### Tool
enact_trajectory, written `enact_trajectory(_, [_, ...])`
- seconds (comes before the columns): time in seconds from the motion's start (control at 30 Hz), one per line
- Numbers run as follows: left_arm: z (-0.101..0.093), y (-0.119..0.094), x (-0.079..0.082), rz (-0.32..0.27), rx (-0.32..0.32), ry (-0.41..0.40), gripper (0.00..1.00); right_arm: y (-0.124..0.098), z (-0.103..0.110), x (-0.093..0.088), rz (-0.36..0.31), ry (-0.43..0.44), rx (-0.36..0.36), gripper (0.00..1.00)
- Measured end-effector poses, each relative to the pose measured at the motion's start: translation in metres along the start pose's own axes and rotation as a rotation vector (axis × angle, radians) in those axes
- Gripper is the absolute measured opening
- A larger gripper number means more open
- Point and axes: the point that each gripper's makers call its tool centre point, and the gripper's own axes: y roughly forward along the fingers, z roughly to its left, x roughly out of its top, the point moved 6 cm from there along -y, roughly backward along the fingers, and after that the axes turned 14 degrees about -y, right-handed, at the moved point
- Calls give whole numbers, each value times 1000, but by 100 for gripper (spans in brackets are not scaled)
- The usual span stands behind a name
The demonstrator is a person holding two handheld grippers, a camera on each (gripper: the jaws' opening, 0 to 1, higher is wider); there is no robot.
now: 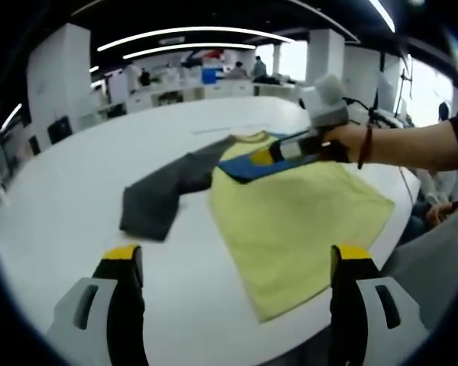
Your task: Fold the garment on the visible template until the final outline fits inside the template.
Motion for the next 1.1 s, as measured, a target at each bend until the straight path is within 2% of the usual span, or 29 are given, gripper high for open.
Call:
enact_trajectory(0.3, [-2,2,3,-5,-4,5,99,-37,-47,-15,18,18,-152,18])
enact_trajectory(0.5, [-4,4,5,-4,-7,17,99,-57,-71,-28,41,45,-219,24])
enact_trajectory(0.83, [-9,6,8,1,-22,38,99,-90,-100,-49,77,103,-325,35])
enact_trajectory(1.1, [-8,5,8,9,-22,44,99,-117,-117,-71,117,132,-385,37])
